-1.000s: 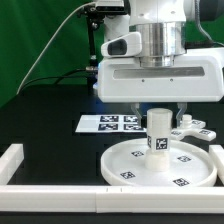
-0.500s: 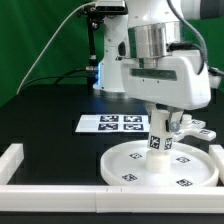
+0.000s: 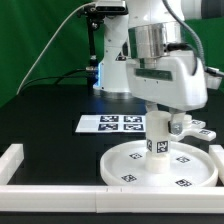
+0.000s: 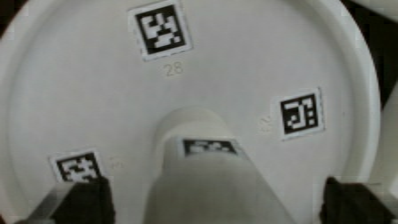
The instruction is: Assemble round table
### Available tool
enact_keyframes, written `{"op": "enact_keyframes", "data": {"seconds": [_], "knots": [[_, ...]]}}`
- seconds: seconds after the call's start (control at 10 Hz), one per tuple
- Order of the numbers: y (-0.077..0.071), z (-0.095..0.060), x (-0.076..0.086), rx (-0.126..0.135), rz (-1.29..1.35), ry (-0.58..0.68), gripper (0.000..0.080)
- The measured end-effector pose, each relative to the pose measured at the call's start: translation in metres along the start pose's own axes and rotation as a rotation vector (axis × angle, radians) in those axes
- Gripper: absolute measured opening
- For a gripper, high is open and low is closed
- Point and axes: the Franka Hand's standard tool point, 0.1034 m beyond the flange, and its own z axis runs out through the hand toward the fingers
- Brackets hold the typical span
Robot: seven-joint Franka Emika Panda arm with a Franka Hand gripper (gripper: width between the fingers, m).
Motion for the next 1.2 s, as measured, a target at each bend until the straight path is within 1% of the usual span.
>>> {"op": "enact_keyframes", "data": {"seconds": [0.1, 0.2, 0.5, 0.6, 0.7, 0.8, 0.9, 1.0, 1.1, 1.2], "knots": [[-0.0012, -0.0004, -0.0011, -0.009, -0.183, 0.0, 0.0644], [-0.0017, -0.0004, -0.0018, -0.013, -0.297, 0.002, 0.0644], [-0.0007, 0.0001, -0.0007, -0.016, -0.455, 0.003, 0.0649], [-0.0002, 0.0, 0.0003, -0.021, -0.572, 0.004, 0.0649], [0.0009, -0.0005, 0.0037, -0.033, -0.762, 0.009, 0.0649], [0.0026, -0.0005, 0.0065, -0.035, -0.845, 0.01, 0.0649], [0.0021, -0.0003, 0.0056, -0.034, -0.823, 0.01, 0.0649], [0.0021, -0.0003, 0.0056, -0.034, -0.813, 0.01, 0.0537], [0.0023, -0.0004, 0.0059, -0.034, -0.806, 0.01, 0.0403], [0.0024, -0.0004, 0.006, -0.031, -0.73, 0.011, 0.0404]]}}
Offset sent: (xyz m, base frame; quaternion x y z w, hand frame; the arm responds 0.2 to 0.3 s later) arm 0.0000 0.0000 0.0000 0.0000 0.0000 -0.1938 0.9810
